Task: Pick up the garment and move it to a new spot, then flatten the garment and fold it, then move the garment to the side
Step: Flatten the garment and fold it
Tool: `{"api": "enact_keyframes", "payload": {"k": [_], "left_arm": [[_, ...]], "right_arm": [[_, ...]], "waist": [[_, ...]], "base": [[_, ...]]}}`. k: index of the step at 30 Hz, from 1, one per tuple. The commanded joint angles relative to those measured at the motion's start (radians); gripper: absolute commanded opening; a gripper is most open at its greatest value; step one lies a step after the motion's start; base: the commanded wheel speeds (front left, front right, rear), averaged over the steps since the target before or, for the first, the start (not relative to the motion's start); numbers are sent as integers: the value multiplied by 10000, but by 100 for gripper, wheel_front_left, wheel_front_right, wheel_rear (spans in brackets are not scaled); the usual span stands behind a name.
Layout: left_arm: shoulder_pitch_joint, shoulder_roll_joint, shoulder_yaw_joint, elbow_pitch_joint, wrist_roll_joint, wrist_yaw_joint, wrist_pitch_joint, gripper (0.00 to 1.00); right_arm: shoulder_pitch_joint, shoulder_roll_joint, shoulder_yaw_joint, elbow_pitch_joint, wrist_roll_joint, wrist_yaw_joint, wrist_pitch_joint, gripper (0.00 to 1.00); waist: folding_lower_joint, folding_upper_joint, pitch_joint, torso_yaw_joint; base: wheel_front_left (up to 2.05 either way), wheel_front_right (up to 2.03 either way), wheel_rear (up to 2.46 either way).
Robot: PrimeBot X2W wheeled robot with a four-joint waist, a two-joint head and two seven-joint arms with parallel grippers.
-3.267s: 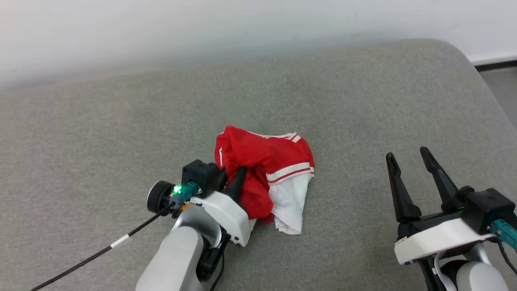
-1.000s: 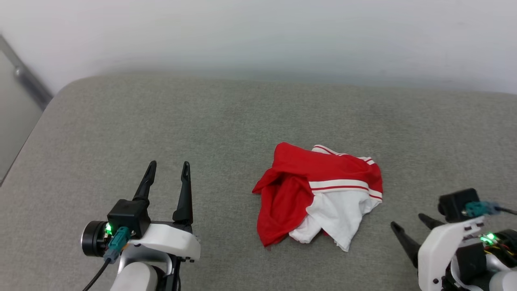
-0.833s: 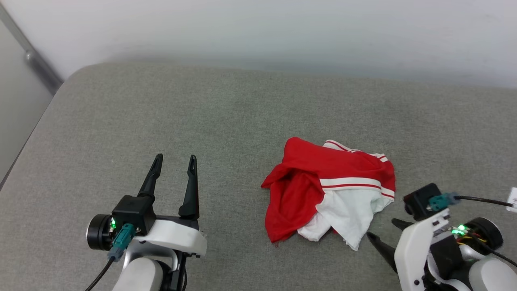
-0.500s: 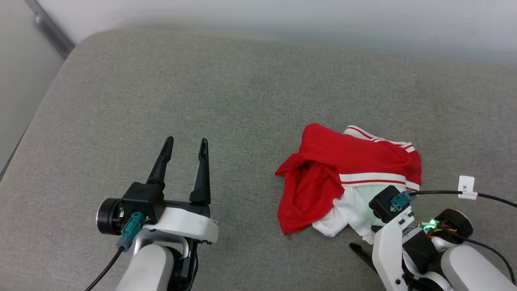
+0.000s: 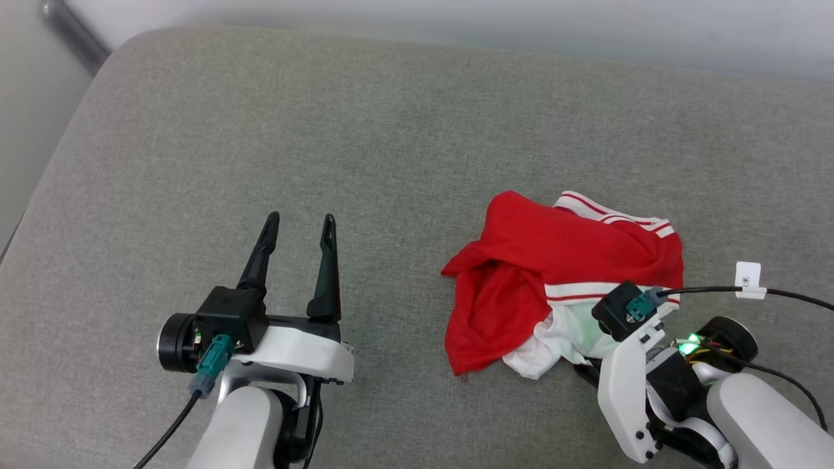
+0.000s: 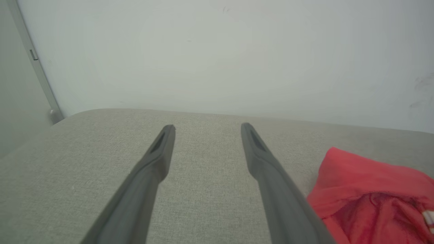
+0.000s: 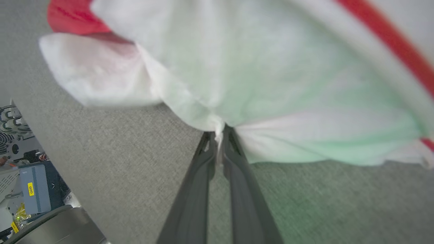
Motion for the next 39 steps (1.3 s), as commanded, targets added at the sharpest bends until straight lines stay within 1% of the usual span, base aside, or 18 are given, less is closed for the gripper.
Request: {"api": "enact_keyframes", "payload": {"k": [1, 5, 7, 12, 17, 21, 24, 28, 32, 33, 34, 35, 39], "left_arm": [[17, -8, 72, 24, 67, -32, -64, 100], [138, 2, 205, 72, 115, -96, -50, 100], [234, 17, 269, 80, 124, -105, -50, 100], [331, 63, 352, 57, 205, -177, -51, 100], [349, 85, 391, 87, 246, -204, -51, 100], [321, 61, 375, 143, 274, -241, -51, 100], [346, 74, 386, 188, 276, -271, -51, 100], [297, 90, 397, 282, 267, -273, -52, 100], [327, 147, 448, 351, 252, -260, -52, 100], [357, 157, 461, 368, 243, -258, -52, 100], [357, 157, 461, 368, 243, -258, -52, 100], [396, 166, 466, 397, 234, -259, -52, 100], [503, 205, 480, 481, 198, -256, -52, 100]], "right_arm": [[-115, -4, 125, -54, 35, 0, -160, 0], [-551, -120, -354, -705, -161, -3, -713, 0], [-640, -75, -755, -1013, -262, -3, -988, 0], [-692, 49, -2413, -1646, -678, -3, -1501, 0], [47, 199, -4365, -1686, -1066, -3, -1700, 0], [1143, 525, -5997, -1281, -1274, -3, -1902, 0], [2140, 942, -6733, -817, -1365, -1, -2028, 0], [3190, 1377, -7097, 153, -1455, -1, -2239, 0], [3454, 1773, -6988, 1068, -1337, -1, -2663, 0], [3440, 1850, -6929, 1216, -1300, -1, -2805, 40], [3440, 1850, -6929, 1216, -1300, -1, -2805, 40], [3403, 1901, -6896, 1294, -1212, -1, -3013, 100], [3392, 1858, -6925, 1146, -1117, -3, -3949, 100]], "waist": [[-1, 0, -167, -143], [-1, 0, -438, -391], [-1, 0, -570, -550], [-1, 0, -695, -947], [-1, 0, -683, -1275], [-1, 0, -631, -1416], [-1, 0, -619, -1495], [-1, 0, -617, -1534], [-1, 0, -669, -1623], [-1, 0, -697, -1643], [-1, 0, -697, -1643], [-1, 0, -739, -1659], [-1, 0, -968, -1702]], "base": [[0, 0, 0], [0, 0, 0], [0, 0, 0], [0, 0, 0], [0, 0, 0], [0, 0, 0], [0, 0, 0], [0, 0, 0], [0, 0, 0], [0, 0, 0], [0, 0, 0], [0, 0, 0], [0, 0, 0]]}}
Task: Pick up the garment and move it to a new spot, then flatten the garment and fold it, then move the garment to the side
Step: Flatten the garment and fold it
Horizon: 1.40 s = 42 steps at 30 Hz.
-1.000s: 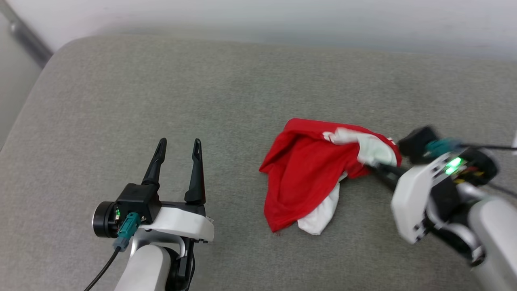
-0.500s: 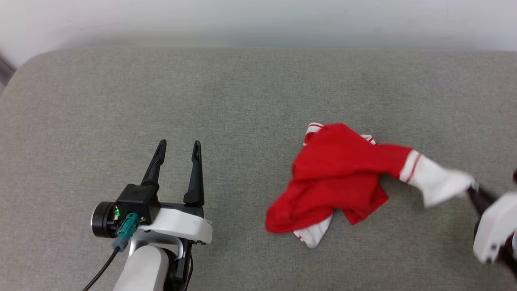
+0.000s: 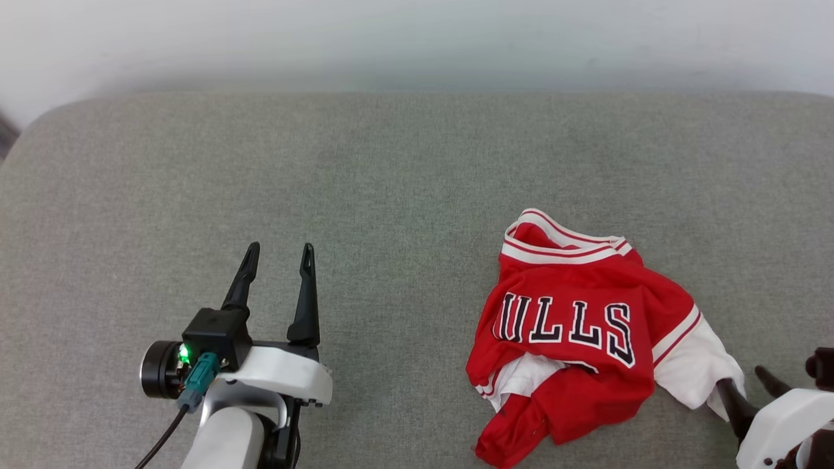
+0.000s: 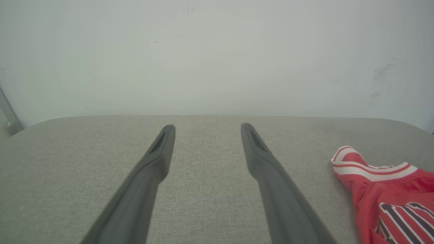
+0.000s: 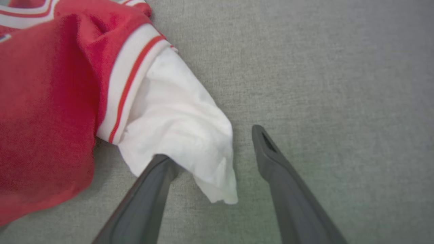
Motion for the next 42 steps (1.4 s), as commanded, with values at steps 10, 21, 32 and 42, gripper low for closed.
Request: {"api": "enact_keyframes", "payload": {"k": [10, 21, 32, 42], "left_arm": [[552, 196, 115, 67, -179, 82, 26, 100], [715, 370, -104, -142, -46, 254, 614, 100], [-699, 403, -2076, -412, 376, -1043, 3870, 100], [-1481, 668, -3700, -121, 81, -2044, 6773, 100]], "right_arm": [[838, 203, -342, -2052, -522, -5, -1821, 100], [937, 1235, -169, -3978, -1571, -7, -2051, 100], [633, 1458, 460, -4950, -1814, -5, -1772, 100], [197, 1427, 921, -4982, -1659, -7, -1953, 100]], "waist": [[0, 0, -758, -151], [0, 0, -1018, -227], [0, 0, -300, -704], [0, 0, 465, -1328]], "base": [[0, 0, 0], [0, 0, 0], [0, 0, 0], [0, 0, 0]]}}
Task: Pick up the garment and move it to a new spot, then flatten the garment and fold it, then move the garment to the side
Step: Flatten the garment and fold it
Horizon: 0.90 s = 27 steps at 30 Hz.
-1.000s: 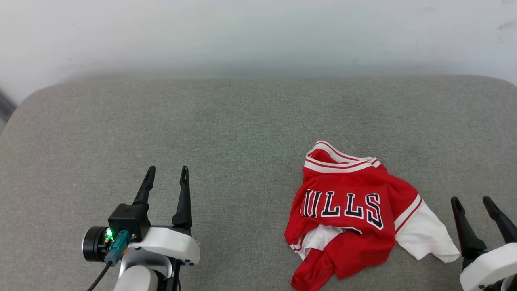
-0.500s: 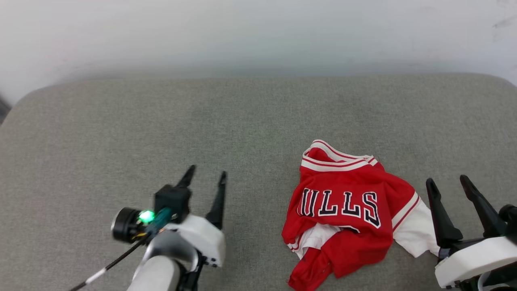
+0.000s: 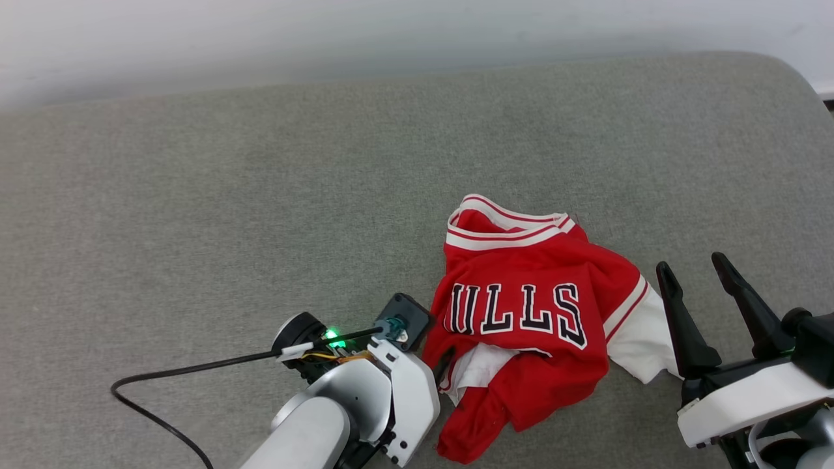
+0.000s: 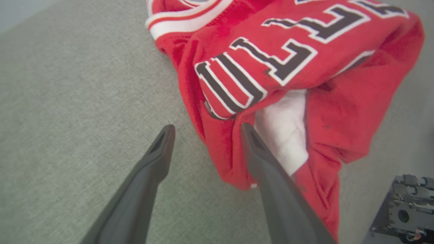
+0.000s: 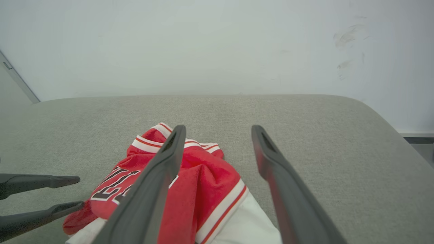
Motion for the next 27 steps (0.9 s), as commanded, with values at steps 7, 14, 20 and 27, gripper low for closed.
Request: {"api": "enact_keyframes", "payload": {"k": [7, 14, 20, 27], "left_arm": [[-682, 571, -937, 493, -544, -192, 1885, 100], [-908, 1231, -1834, 722, -1507, -214, 3593, 0], [-1433, 1697, -1481, 497, -1338, 29, 3039, 0], [-1994, 2049, -671, -408, -591, 1040, 1537, 0]], "right_arm": [[-435, -54, 229, 212, 157, -7, -232, 100], [-625, -69, 347, 480, 298, -7, -453, 100], [-652, -23, 235, 641, 309, -7, -598, 100], [-512, 43, 134, 678, 320, -7, -590, 100]], "waist": [[0, 0, 592, -410], [0, 0, 787, -629], [0, 0, 675, -593], [0, 0, 431, -269]], "base": [[0, 0, 0], [0, 0, 0], [0, 0, 0], [0, 0, 0]]}}
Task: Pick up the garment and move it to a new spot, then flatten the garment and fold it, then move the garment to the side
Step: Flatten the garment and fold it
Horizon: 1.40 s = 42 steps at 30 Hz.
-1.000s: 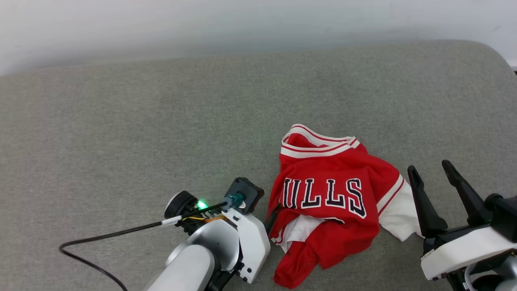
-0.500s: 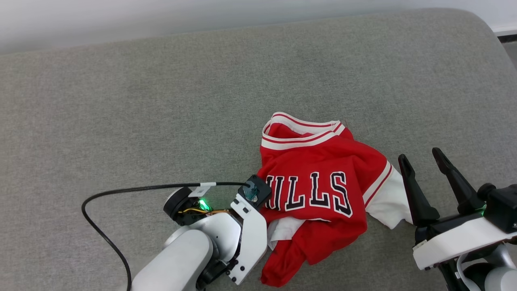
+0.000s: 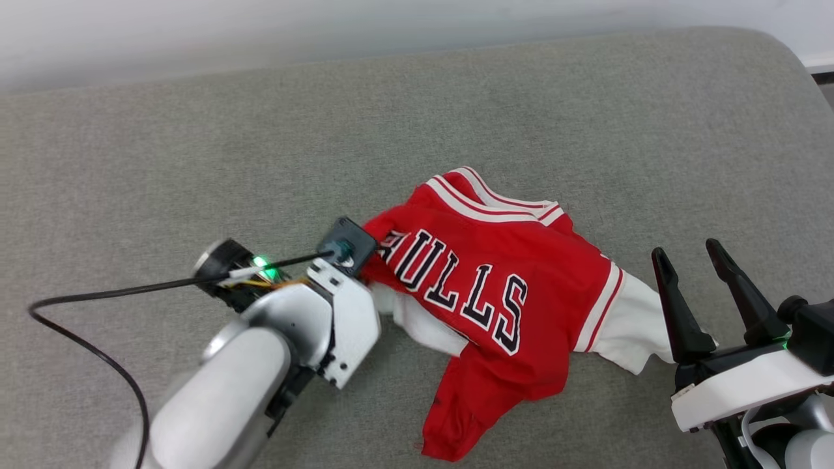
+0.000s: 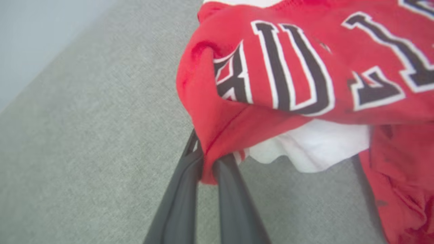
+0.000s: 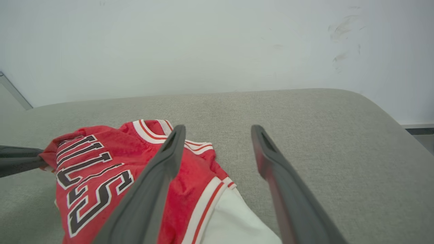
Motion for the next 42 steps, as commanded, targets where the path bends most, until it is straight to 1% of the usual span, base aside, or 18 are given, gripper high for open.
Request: {"api": "enact_keyframes", "payload": {"k": [1, 5, 10, 13, 16, 18, 19, 20, 21, 22, 27, 31, 35, 39, 42], "left_arm": [[-162, 231, 261, -274, 189, 288, -269, 0], [-54, 722, 818, -846, 397, 894, -549, 0], [923, 1412, 1588, -1236, 141, 1669, -603, 0], [1885, 1399, 1927, -1139, -355, 2048, -785, 0], [2737, 1035, 2146, -795, -991, 2264, -1163, 0], [3120, 726, 2233, -448, -1358, 2305, -1492, 0], [3268, 572, 2266, -252, -1487, 2323, -1665, 33], [3268, 572, 2266, -252, -1487, 2323, -1665, 33], [3400, 396, 2302, -103, -1601, 2335, -1906, 88], [3463, 249, 2350, 12, -1640, 2381, -2192, 100], [3563, -238, 2701, 270, -1616, 2661, -3789, 100], [3814, -450, 2854, 91, -1669, 2752, -4643, 100], [4080, -368, 2827, -472, -1584, 2832, -4860, 100], [4197, -118, 2824, -1297, -1353, 3011, -4741, 100], [4035, 91, 2921, -1760, -1327, 3050, -4547, 100]], "right_arm": [[38, 47, -18, -5, 45, -7, 4, 100], [71, 49, -47, -35, 29, -7, 39, 100], [89, 12, -122, -104, 25, -7, 82, 100], [63, -28, -142, -163, 40, -7, 81, 100], [-48, -68, -144, -257, 46, -5, 92, 100], [-101, -97, -171, -309, 37, -7, 100, 100], [-122, -105, -180, -337, 37, -7, 122, 100], [-122, -105, -180, -337, 37, -7, 122, 100], [-140, -117, -191, -378, 27, -7, 124, 100], [-137, -132, -219, -402, 7, -7, 135, 100], [79, -91, -323, -494, -66, -7, 244, 100], [263, -19, -379, -565, -154, -7, 380, 100], [443, 57, -458, -672, -246, -7, 529, 100], [560, 92, -485, -798, -275, -7, 628, 100], [595, 130, -509, -877, -280, -5, 662, 100]], "waist": [[0, 0, -79, 151], [0, 0, -119, 350], [0, 0, -54, 557], [0, 0, 0, 644], [0, 0, 66, 703], [0, 0, 92, 737], [0, 0, 91, 751], [0, 0, 91, 751], [0, 0, 78, 770], [0, 0, 45, 795], [0, 0, -327, 928], [0, 0, -728, 1027], [0, 0, -1036, 1155], [0, 0, -1184, 1234], [0, 0, -1181, 1262]], "base": [[0, 0, 0], [0, 0, 0], [0, 0, 0], [0, 0, 0], [0, 0, 0], [0, 0, 0], [0, 0, 0], [0, 0, 0], [0, 0, 0], [0, 0, 0], [0, 0, 0], [0, 0, 0], [0, 0, 0], [0, 0, 0], [0, 0, 0]]}}
